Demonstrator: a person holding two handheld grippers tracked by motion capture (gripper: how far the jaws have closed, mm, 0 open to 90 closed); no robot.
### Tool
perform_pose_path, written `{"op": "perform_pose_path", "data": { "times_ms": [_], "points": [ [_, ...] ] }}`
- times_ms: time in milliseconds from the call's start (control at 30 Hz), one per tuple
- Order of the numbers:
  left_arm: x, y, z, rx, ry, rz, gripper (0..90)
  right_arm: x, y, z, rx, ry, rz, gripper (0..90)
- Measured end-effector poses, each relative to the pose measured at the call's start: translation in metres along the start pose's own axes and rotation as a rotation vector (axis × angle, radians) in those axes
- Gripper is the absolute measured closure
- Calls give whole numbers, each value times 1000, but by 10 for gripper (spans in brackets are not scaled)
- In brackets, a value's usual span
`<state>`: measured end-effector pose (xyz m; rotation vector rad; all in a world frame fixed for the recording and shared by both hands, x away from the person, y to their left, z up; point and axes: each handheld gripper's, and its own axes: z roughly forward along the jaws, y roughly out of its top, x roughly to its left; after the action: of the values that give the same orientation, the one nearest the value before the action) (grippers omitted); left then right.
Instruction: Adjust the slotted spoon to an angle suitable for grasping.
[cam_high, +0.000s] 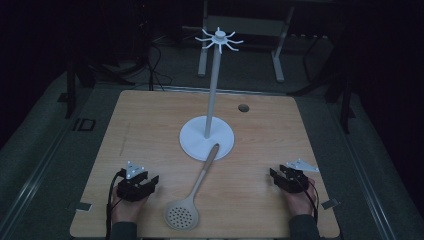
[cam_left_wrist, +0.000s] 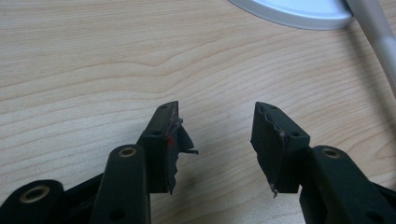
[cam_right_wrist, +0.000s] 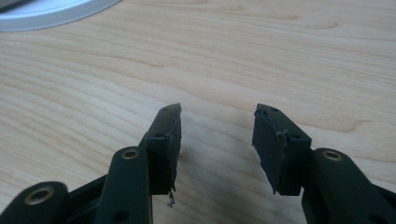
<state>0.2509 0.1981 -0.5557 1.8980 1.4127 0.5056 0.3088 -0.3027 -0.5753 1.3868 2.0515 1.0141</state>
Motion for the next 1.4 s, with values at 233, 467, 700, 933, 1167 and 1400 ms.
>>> {"op": "perform_pose_path", "data": {
  "times_ms": [233, 467, 700, 933, 1167, 1400],
  "points": [
    [0, 0, -2, 2, -13, -11, 525, 5, 0, -1, -5, -48, -84, 533],
    [-4, 2, -1, 23, -18, -5, 503, 1, -1, -1, -8, -46, -54, 529],
    [-13, 7, -1, 57, -58, 24, 552, 1, -1, -1, -6, -58, -58, 502],
    [-18, 18, -5, 47, -72, 19, 555, 1, -1, -1, -4, -66, -54, 493],
    [-23, 38, -7, 46, -66, 64, 570, 3, -1, -1, 1, -85, -66, 489],
    [-29, 53, -5, 54, -66, 87, 570, 4, -1, -1, 0, -97, -77, 490]
  ]
}}
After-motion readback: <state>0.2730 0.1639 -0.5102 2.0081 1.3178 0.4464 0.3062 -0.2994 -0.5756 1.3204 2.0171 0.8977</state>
